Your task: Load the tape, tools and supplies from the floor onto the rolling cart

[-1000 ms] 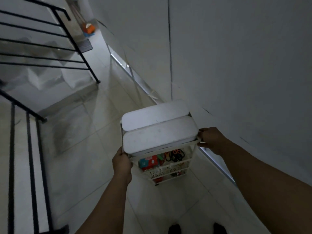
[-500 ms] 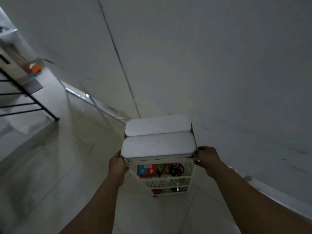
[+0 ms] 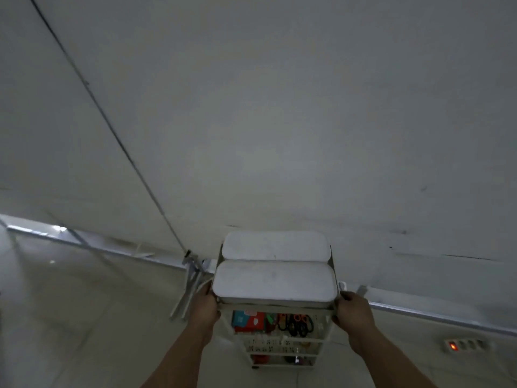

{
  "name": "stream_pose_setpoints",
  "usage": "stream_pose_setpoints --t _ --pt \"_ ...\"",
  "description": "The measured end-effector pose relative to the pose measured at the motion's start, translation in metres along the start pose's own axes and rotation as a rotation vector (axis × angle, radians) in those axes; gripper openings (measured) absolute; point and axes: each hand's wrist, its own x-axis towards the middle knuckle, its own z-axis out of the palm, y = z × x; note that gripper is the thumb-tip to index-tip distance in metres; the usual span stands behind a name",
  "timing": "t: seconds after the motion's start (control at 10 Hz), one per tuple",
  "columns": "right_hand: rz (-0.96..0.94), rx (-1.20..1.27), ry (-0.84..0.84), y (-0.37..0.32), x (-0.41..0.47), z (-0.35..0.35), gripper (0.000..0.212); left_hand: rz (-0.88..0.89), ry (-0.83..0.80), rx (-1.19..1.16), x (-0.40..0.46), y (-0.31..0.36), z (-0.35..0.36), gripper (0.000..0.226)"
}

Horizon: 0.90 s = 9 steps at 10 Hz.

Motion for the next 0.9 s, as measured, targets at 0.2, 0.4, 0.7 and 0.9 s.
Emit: stream_pose_setpoints --t 0.2,0.4,0.7,0.9 --pt "0.056 0.028 0.129 0.026 0.001 -0.016 0.032 0.006 -0.128 0.077 0.002 -0.001 0.011 0.024" --pt "0.031 0.069 0.145 0.014 -0.031 -0.019 0.026 -0.007 -0.164 0.177 0.003 0.002 0.008 0.021" --pt "-0.05 -0.149 0.182 -0.023 -0.064 -0.061 0.039 0.217 -0.157 0.566 0.021 0.045 -0.035 0.046" --pt "-0.34 -0.502 0.243 -0.136 -0.097 -0.097 0.043 0.527 -0.146 0.705 -0.024 0.187 -0.023 0.061"
